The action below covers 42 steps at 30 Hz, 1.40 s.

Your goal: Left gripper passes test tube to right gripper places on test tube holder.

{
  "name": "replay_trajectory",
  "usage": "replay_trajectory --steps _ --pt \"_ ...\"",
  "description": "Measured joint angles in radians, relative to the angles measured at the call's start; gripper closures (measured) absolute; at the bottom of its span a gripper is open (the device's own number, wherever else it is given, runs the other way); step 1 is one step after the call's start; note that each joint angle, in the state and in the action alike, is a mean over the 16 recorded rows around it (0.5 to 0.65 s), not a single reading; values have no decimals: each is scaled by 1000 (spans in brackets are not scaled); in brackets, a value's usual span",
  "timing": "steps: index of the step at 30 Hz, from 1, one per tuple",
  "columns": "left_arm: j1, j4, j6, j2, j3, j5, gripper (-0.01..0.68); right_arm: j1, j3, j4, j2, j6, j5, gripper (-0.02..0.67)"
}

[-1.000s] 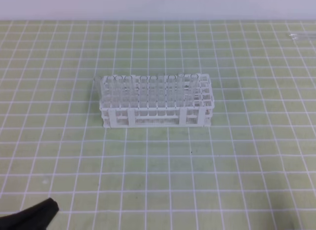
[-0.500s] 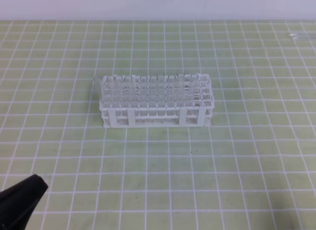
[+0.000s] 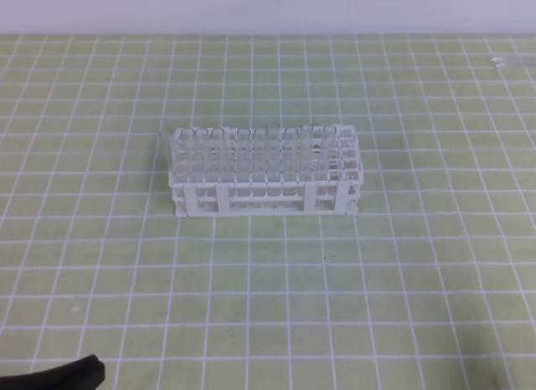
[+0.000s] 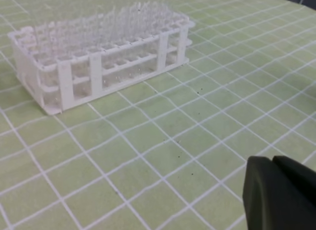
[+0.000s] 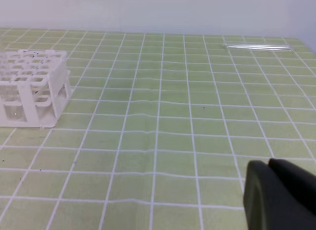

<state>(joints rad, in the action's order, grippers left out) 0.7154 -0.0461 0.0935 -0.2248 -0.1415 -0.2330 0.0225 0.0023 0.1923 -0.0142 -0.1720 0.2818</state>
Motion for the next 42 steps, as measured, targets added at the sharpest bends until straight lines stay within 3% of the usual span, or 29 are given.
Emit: replay_trajectory --steps 4,14,19,42 --pt "-65 75 -88 23 1 3 675 0 0 0 0 0 0 665" --pt "-338 60 -53 159 27 23 675 0 0 0 0 0 0 665" --pt "-425 56 -49 213 65 9 675 0 0 1 0 0 0 665" --pt "-489 1 -53 235 146 -101 675 0 0 2 0 0 0 665"
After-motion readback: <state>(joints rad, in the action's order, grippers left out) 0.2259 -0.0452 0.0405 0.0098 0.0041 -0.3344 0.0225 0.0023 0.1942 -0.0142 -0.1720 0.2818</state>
